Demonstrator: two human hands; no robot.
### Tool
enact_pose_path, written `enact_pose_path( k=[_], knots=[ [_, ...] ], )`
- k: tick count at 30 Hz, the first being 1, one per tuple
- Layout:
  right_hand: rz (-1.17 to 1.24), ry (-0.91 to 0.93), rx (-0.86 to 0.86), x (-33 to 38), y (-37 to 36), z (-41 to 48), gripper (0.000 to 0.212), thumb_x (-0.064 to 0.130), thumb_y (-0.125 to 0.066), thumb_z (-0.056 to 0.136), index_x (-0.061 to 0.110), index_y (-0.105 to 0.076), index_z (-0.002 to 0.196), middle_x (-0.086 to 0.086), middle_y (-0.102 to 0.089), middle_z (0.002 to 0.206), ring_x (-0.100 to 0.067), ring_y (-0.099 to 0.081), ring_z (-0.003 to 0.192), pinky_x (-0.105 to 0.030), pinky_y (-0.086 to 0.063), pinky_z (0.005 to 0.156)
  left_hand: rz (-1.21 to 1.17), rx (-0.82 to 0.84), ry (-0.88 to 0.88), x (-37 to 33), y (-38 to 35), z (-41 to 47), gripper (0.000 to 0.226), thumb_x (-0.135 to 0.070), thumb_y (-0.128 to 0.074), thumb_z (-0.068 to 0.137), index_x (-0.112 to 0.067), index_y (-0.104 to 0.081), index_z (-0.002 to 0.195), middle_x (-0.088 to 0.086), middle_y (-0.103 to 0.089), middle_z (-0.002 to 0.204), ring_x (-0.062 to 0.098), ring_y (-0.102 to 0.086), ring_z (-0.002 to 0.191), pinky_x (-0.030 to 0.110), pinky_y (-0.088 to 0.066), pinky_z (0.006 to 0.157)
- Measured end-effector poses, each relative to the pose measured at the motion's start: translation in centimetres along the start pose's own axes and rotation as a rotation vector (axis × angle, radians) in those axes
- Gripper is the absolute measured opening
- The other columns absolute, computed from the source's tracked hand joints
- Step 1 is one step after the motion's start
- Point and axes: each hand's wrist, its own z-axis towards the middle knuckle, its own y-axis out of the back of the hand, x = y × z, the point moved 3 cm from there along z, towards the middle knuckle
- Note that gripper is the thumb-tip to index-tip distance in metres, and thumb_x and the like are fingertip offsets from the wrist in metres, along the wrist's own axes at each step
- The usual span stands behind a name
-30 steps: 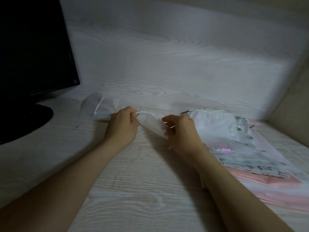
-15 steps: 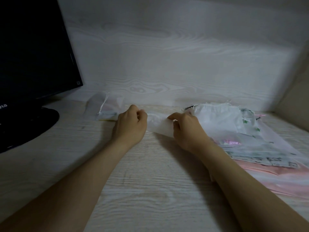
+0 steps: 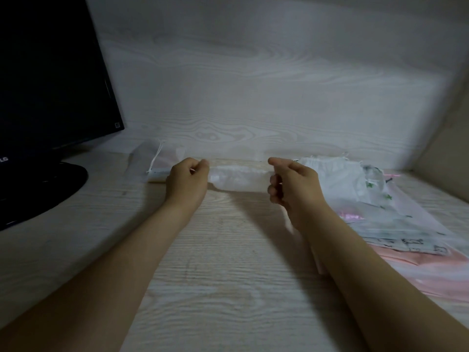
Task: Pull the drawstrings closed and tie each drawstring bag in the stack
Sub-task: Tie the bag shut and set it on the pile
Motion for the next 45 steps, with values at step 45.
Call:
enact_pose_path(
  k=[45],
  knots=[
    [-0.511,0.340,0.037,-0.1,-1.2,0.6,0.028,0.023,-0.051,0.106,0.015,-0.075,0.093,0.017,-0.044,0.047,-0.003,-0.043,0.049,-0.020,-0.034,0.056,-0.869,-0.077,0.324,-0.3,-0.5,0.8,0.030,-0.013,-0.040,0.115,-0.005,-0.066,0.101,-0.001,-0.047,0.061,0.009,-0.045,0.046,0.031,-0.060,0.079]
  ],
)
